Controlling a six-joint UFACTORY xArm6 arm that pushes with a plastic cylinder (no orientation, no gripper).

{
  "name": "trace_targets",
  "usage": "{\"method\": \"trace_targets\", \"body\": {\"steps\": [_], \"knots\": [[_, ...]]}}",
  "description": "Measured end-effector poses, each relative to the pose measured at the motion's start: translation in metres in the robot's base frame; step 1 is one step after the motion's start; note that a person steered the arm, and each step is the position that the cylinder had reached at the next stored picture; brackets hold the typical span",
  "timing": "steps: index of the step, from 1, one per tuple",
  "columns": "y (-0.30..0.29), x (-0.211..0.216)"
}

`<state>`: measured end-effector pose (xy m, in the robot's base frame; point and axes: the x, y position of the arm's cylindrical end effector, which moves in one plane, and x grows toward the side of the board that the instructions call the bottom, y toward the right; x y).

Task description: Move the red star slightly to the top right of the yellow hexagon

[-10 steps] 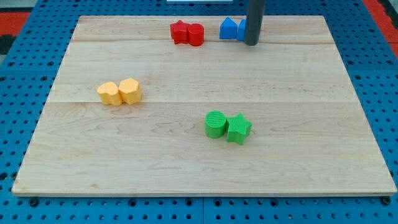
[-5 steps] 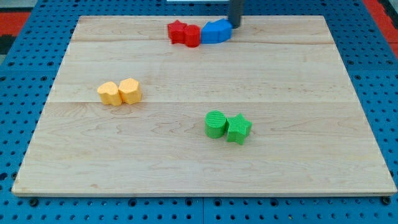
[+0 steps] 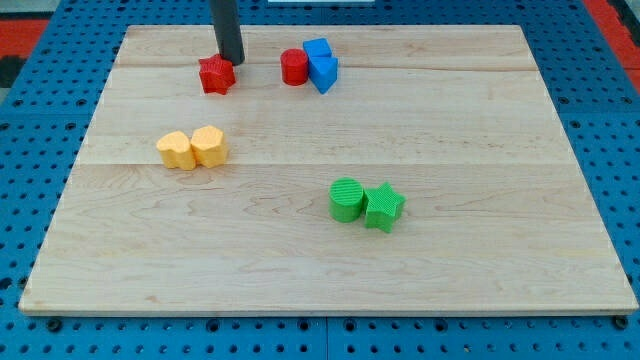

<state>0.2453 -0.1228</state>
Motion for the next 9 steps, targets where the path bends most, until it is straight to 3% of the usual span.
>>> {"method": "trace_targets", "body": {"steps": [1, 3, 4, 5, 9], "knots": [[-0.02, 0.002], [-0.02, 0.074], [-0.017, 0.058], [0.017, 0.07], [-0.017, 0.183]]}}
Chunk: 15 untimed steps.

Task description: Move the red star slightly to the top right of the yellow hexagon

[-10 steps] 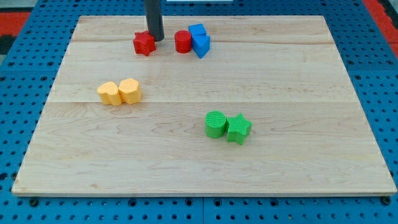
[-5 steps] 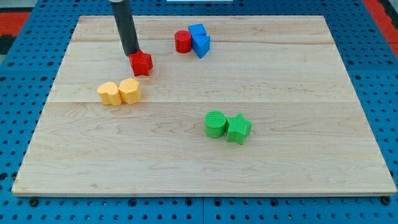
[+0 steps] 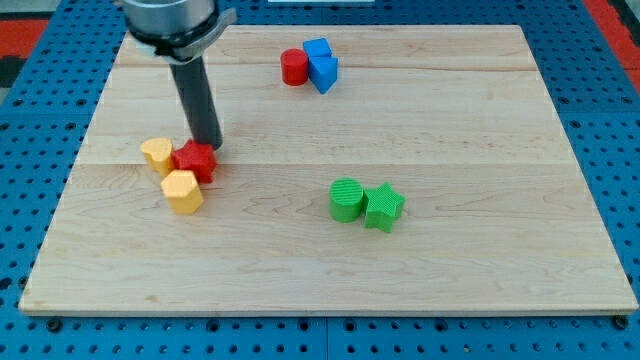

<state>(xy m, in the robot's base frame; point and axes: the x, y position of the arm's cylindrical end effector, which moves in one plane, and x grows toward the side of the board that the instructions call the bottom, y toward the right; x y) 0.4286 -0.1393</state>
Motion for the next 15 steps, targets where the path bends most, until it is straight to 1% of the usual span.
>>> {"method": "trace_targets", "body": {"steps": [2, 3, 4, 5, 6, 7, 8, 9, 10, 11, 12, 13, 14, 15], "knots": [[-0.016, 0.071], [0.012, 0.109], [0.011, 0.161], [-0.039, 0.173], [-0.057, 0.162], [-0.023, 0.175], [0.014, 0.169], [-0.003, 0.147], [-0.039, 0.144], [-0.01, 0.155], [0.061, 0.139], [0.049, 0.117], [-0.013, 0.114], [-0.019, 0.095]]}}
